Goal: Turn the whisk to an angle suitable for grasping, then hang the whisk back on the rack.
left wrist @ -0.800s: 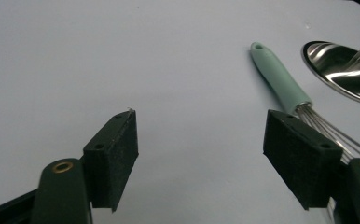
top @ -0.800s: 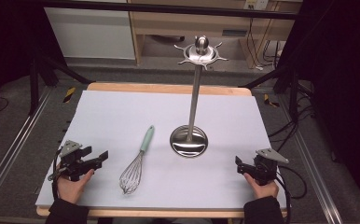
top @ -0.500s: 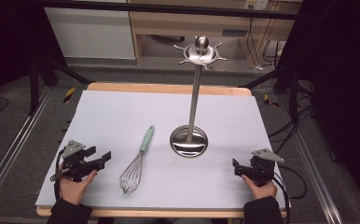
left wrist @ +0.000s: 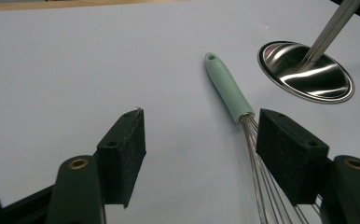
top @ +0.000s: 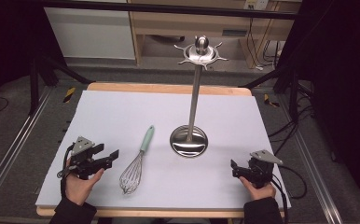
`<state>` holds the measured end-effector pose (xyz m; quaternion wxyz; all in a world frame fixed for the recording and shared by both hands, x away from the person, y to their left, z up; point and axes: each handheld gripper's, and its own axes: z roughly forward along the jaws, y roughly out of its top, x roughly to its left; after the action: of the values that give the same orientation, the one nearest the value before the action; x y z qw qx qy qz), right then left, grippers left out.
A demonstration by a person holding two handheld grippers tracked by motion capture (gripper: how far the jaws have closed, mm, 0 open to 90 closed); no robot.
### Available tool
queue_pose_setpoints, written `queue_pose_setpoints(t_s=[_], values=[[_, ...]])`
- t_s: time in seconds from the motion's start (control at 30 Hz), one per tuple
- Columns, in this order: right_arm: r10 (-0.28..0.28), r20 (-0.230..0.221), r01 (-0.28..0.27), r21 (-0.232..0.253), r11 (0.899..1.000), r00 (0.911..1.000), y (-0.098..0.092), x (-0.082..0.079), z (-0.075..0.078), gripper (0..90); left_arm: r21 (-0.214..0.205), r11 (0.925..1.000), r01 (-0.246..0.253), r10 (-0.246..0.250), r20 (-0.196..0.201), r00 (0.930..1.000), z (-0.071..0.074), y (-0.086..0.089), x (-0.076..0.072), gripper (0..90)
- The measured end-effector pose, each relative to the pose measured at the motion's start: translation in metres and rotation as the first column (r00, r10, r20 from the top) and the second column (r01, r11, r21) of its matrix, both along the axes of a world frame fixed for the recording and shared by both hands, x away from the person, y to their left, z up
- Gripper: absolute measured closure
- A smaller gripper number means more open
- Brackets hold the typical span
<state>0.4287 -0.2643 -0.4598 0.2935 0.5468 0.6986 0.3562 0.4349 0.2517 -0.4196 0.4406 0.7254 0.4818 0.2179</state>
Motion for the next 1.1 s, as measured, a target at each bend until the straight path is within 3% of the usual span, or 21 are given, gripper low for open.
queue_pose_setpoints(t_s=[0.2,0.77,0.97,1.1], values=[[0.002,-0.006,-0.002,-0.019,1.000,1.0000,0.002,0.001,-0.002,7.4,-0.009,0.9998,0.015,-0.015,-0.010,0.9998,0.004,-0.007,0.001,31.9],[-0.003,-0.026,0.003,-0.025,1.000,0.9996,0.002,0.003,-0.004,7.6,0.017,0.9988,0.045,-0.045,-0.021,0.9988,0.017,-0.023,0.010,31.2],[-0.004,-0.030,0.003,-0.034,0.999,0.9995,0.003,0.003,-0.004,7.7,0.034,0.9975,0.062,-0.062,-0.011,0.9980,0.026,-0.036,0.017,31.2],[-0.002,-0.036,0.000,-0.036,0.999,0.9994,0.003,0.003,-0.004,7.7,0.058,0.9948,0.083,-0.082,-0.028,0.9963,0.025,-0.048,0.022,31.3]])
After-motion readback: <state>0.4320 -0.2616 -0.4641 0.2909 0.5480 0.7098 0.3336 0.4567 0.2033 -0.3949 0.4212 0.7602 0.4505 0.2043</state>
